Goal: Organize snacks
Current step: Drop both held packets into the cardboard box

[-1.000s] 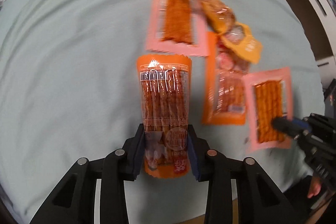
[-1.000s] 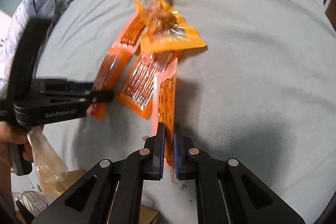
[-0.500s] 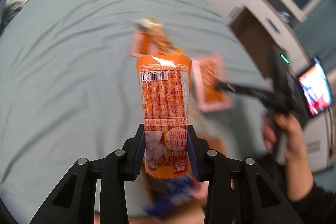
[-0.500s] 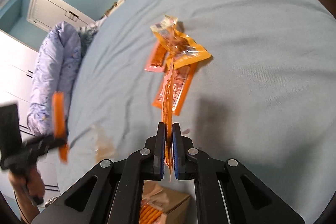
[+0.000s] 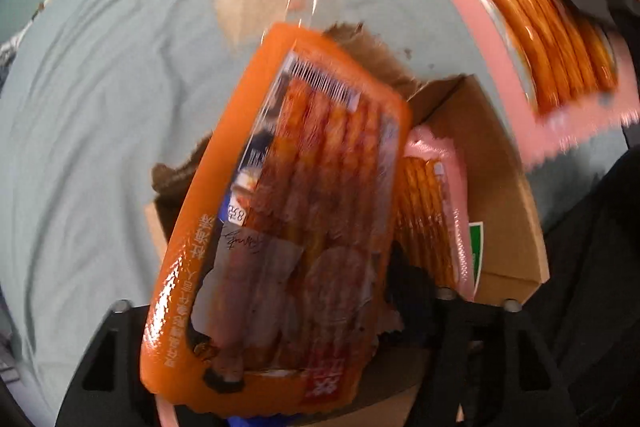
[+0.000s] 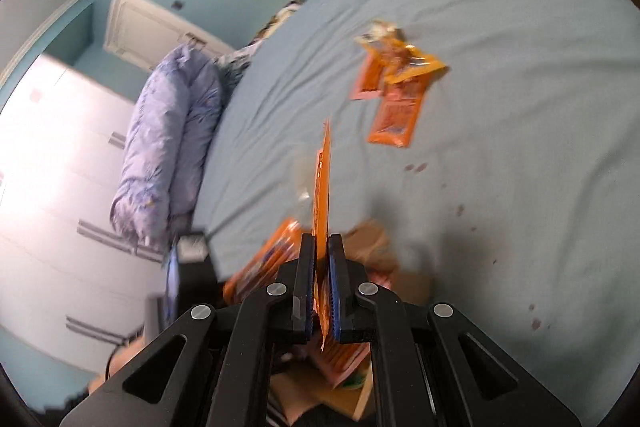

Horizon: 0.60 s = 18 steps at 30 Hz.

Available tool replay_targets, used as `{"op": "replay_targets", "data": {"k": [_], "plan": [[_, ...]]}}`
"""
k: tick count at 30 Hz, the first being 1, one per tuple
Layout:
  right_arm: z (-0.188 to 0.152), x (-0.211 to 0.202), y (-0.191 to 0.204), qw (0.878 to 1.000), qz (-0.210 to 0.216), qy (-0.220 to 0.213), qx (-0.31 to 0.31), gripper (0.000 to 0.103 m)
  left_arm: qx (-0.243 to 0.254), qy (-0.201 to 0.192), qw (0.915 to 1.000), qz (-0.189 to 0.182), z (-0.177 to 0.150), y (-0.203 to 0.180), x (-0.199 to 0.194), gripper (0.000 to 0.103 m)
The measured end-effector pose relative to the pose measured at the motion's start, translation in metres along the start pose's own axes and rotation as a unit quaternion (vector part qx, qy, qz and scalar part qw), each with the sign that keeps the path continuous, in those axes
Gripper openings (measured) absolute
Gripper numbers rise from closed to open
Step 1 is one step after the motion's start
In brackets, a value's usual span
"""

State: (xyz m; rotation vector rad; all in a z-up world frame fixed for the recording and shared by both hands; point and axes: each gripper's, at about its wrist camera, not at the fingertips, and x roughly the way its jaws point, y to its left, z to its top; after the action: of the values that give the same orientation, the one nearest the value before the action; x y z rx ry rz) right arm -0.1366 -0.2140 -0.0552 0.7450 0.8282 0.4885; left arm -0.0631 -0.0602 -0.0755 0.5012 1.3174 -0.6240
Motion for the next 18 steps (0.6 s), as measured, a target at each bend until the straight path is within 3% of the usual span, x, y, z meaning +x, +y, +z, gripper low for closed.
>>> {"op": "replay_targets", "data": {"k": [4,8,10,13,15,17,18], "plan": [[-0.010,-0.001,0.012,1.000,0.010,0.006,-0.025,0.004,-0.027,-0.046,0.9983,-0.021,0.001,0.012,-0.027,0.080],[-0.014,0.012,0.012,0.999,0.013,0.038,-0.033,0.005,-0.092,-0.107,0.9878,-0.066,-0.010,0.043,-0.062,0.086],[-0.015,0.024,0.022,0.997,-0.012,0.055,-0.050,0.005,-0.120,-0.125,0.9824,-0.069,-0.015,0.056,-0.071,0.086],[-0.011,0.046,0.022,0.992,-0.082,0.070,-0.058,0.023,-0.147,-0.137,0.9763,-0.080,-0.015,0.067,-0.066,0.087],[-0.007,0.052,0.022,0.989,-0.119,0.060,-0.070,0.054,-0.157,-0.144,0.9722,-0.097,-0.015,0.071,-0.070,0.087],[0.000,0.052,0.023,0.988,-0.122,0.048,-0.077,0.066,-0.157,-0.154,0.9698,-0.104,-0.020,0.074,-0.071,0.087],[0.004,0.050,0.023,0.989,-0.121,0.037,-0.078,0.066,-0.157,-0.159,0.9690,-0.106,-0.023,0.064,-0.073,0.087]]}}
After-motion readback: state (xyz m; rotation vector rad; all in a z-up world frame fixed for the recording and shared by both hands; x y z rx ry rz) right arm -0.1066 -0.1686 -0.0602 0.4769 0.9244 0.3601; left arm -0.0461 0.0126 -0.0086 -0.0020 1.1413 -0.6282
